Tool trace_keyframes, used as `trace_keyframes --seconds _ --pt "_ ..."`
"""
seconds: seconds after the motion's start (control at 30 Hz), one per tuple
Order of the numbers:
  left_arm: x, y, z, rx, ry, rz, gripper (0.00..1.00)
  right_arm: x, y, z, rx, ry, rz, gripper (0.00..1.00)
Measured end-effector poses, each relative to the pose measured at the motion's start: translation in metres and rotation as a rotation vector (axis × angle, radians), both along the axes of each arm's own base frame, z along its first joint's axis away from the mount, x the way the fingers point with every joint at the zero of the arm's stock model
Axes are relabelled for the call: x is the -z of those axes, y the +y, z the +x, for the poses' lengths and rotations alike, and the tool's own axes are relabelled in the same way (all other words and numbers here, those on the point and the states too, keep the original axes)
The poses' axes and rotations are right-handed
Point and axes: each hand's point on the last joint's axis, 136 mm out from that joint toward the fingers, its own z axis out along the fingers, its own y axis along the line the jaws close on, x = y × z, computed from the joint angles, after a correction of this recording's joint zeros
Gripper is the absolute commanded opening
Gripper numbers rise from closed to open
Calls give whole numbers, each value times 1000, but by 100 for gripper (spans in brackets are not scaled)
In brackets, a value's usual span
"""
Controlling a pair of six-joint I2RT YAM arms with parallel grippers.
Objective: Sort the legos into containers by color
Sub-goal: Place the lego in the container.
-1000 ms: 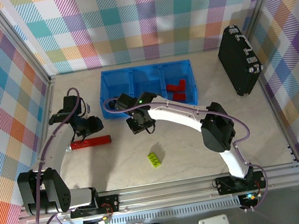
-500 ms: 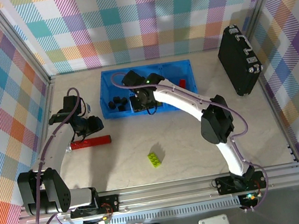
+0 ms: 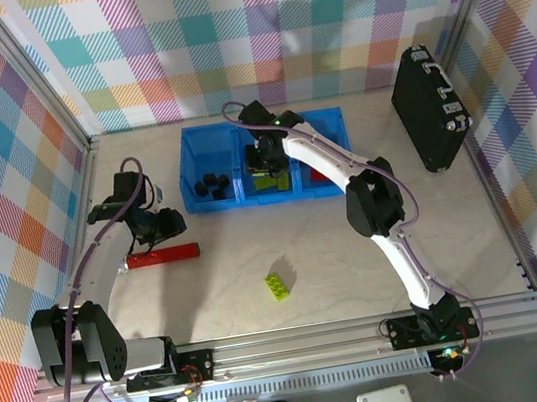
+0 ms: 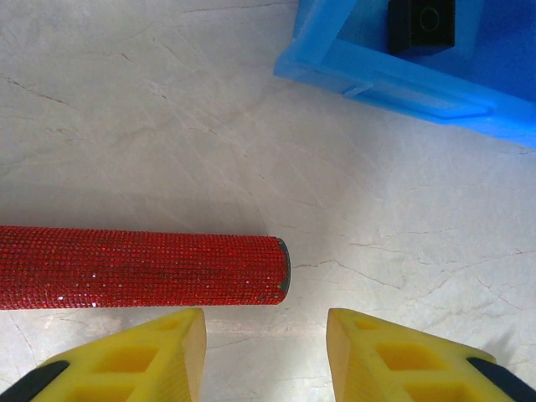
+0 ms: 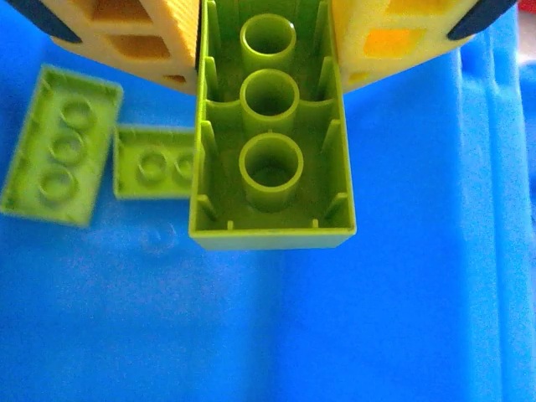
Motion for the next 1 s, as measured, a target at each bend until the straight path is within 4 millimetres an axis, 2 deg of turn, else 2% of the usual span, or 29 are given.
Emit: trace_keyframes --seconds 0.17,0.33,0.5,0.83,1.0 --pt "0 0 0 0 0 0 42 16 7 18 5 3 49 35" --pt "0 0 0 0 0 0 42 31 10 23 8 19 62 35" --pt "0 0 0 0 0 0 42 35 15 29 14 20 81 38" --pt "0 0 1 0 -3 -1 42 45 11 33 24 31 75 46" --pt "0 0 1 0 -3 -1 42 45 11 33 24 31 75 46"
